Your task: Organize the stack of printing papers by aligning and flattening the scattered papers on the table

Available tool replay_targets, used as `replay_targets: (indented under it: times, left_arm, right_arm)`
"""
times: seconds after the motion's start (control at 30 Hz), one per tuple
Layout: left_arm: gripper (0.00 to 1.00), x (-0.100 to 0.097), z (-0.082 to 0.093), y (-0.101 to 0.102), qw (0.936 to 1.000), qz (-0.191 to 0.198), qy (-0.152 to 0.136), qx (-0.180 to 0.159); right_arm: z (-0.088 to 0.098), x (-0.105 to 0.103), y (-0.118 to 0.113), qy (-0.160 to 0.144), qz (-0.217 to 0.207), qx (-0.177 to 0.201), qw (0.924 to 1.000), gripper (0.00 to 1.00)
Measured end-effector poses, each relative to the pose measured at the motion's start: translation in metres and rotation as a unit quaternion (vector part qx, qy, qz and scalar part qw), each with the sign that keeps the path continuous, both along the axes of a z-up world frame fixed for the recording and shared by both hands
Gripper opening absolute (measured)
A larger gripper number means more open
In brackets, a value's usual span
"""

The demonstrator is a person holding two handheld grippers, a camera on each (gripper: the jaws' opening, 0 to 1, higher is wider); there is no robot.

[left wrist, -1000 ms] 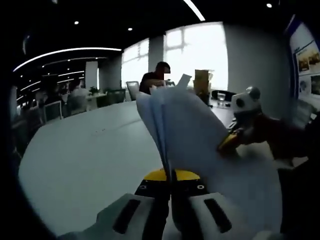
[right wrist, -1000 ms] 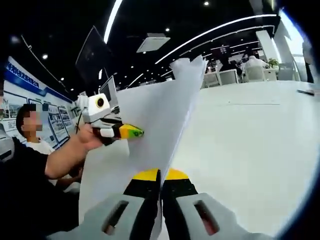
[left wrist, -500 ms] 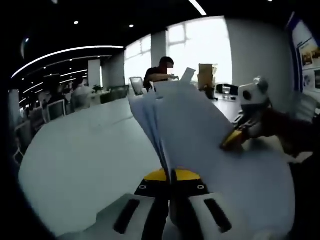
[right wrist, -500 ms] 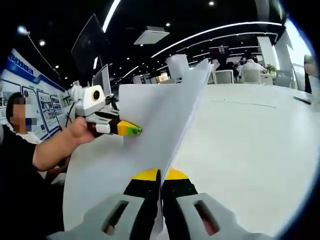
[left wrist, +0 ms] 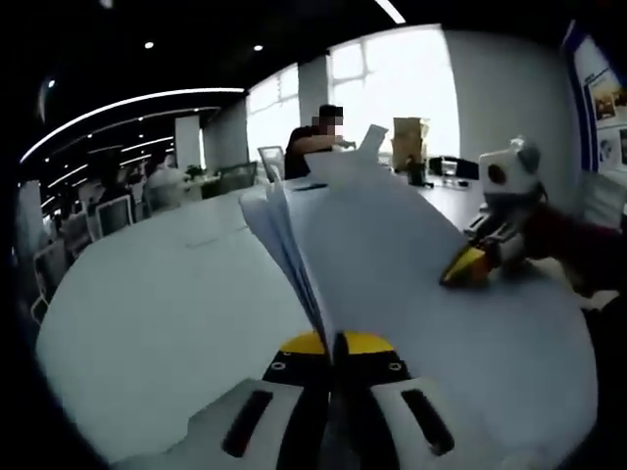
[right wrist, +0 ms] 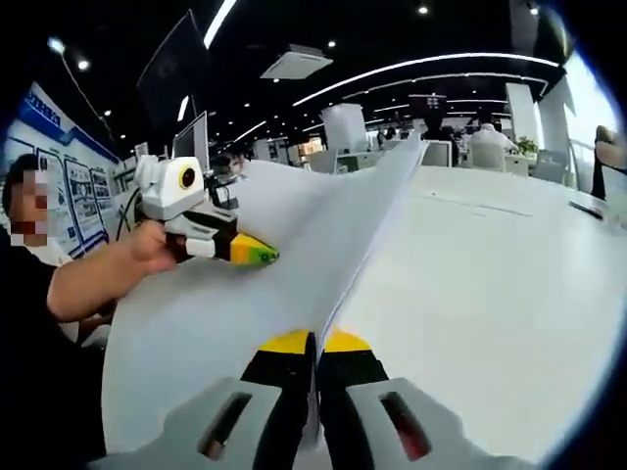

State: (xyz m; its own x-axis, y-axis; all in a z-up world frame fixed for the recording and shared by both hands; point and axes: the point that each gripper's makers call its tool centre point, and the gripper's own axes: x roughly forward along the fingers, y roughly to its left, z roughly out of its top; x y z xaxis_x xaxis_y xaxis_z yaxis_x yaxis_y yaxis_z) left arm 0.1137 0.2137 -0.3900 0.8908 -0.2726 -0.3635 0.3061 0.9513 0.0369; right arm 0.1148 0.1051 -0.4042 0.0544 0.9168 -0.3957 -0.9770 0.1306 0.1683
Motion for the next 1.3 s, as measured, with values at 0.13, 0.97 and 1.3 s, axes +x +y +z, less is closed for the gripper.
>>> replay_targets:
  times: [0.13,0.97,1.3]
  left_arm:
    - [0.07,0.0,0.0,-0.001,0.9998,-0.004,-0.019,0.004]
    - [0.06,0.005,-0.002,-0.008,0.9973,-0.052,-0.047,0.02]
    - [0.06,0.011,-0.005,-0.005,0.9971,-0.055,-0.044,0.028]
  right_arm:
    - [-0.001,-0.002,-0.001,-0.008,-0.004,-0.002,1.0,0.0]
    - [0.001,0.033,-0.034,-0.042,-0.064,-0.031,0.9966,0.2]
    - [0.03,0.043,-0.035,-0.097,-0.079,-0.005,0.9921,0.26]
